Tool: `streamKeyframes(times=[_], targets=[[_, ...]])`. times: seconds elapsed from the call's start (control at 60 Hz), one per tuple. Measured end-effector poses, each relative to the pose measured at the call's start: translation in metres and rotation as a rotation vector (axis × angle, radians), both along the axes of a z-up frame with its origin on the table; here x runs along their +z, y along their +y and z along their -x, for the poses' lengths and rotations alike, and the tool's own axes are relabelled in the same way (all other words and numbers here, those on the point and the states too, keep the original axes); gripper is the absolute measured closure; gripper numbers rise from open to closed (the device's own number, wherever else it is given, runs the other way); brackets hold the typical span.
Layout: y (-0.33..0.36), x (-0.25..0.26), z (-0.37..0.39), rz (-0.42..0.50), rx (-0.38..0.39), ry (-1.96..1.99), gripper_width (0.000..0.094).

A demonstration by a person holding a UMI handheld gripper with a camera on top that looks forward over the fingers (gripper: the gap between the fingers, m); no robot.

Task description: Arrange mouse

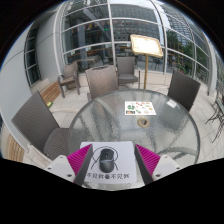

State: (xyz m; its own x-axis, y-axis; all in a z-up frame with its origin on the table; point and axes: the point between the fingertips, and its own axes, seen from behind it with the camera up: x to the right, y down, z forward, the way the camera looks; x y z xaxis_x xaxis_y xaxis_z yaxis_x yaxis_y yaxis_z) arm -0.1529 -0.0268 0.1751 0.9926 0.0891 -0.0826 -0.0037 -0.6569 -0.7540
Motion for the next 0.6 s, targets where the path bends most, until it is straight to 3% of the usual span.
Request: streamKeyframes(times=[0.233, 0.6], targets=[[-0.079, 0.05, -0.047, -0.079, 0.013, -0.033, 0.0094], [-0.186, 0.045, -0.102, -0.073, 0.011, -0.029, 0.0098]])
